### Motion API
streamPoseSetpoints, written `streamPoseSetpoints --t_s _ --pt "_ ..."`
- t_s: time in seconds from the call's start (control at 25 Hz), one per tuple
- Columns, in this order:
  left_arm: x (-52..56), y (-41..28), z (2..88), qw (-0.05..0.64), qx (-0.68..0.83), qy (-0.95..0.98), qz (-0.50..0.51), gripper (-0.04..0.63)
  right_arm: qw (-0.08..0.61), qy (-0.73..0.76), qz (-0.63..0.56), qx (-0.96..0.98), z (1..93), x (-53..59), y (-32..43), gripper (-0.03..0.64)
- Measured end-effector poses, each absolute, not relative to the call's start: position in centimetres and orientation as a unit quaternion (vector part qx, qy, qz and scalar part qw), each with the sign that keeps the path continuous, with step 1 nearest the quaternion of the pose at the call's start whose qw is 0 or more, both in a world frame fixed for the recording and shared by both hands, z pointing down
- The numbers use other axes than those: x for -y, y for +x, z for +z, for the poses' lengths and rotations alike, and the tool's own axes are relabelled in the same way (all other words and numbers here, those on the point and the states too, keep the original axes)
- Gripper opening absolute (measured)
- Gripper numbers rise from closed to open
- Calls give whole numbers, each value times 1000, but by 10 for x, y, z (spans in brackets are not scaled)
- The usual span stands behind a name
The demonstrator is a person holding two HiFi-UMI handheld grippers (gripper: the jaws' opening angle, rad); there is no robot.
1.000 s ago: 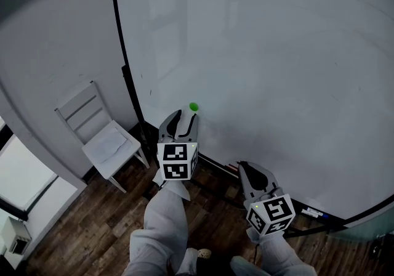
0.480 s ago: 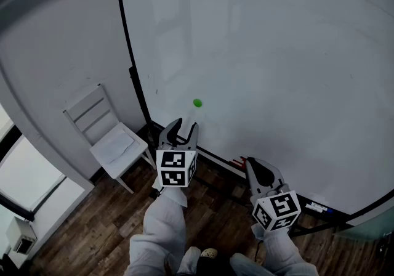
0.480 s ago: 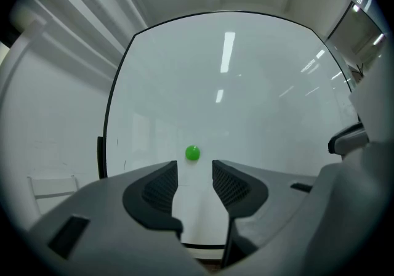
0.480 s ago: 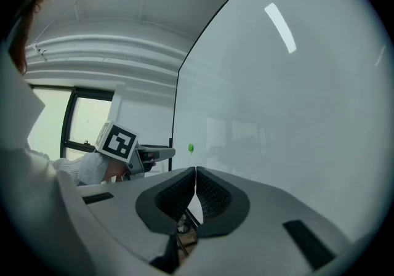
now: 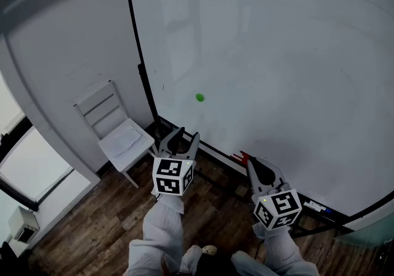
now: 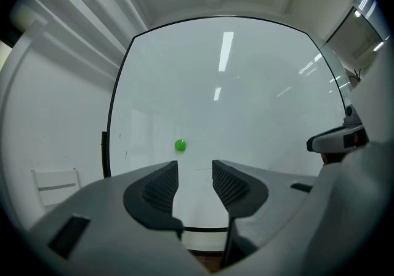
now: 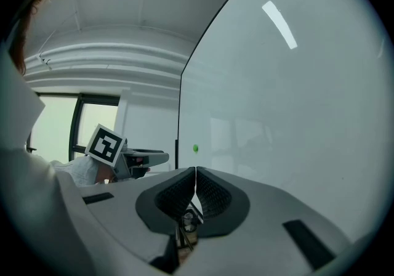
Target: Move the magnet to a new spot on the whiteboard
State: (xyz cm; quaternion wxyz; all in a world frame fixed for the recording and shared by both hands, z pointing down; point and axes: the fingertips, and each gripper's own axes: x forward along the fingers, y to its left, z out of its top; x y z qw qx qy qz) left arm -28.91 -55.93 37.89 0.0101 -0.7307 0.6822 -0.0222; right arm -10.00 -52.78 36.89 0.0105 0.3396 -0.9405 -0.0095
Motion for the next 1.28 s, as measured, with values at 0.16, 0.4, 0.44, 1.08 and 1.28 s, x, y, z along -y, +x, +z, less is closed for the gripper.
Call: streamPoseSetpoints --t_s 0.16,0.4,0.44,1.08,1.28 --pt "536 -278 382 1 -686 -727 -18 169 9 330 -8 944 364 518 -89 29" --pt "495 -257 391 -12 -690 -724 -11 145 9 311 -3 950 364 502 -74 29" --pt "488 -253 393 -14 -691 -723 -11 139 10 307 -1 952 365 499 -71 29" --pt "405 -215 420 -40 -704 -709 5 37 36 303 8 952 406 473 -29 28" --pt "394 -206 433 -51 -706 -706 2 28 37 289 18 956 418 466 -24 29"
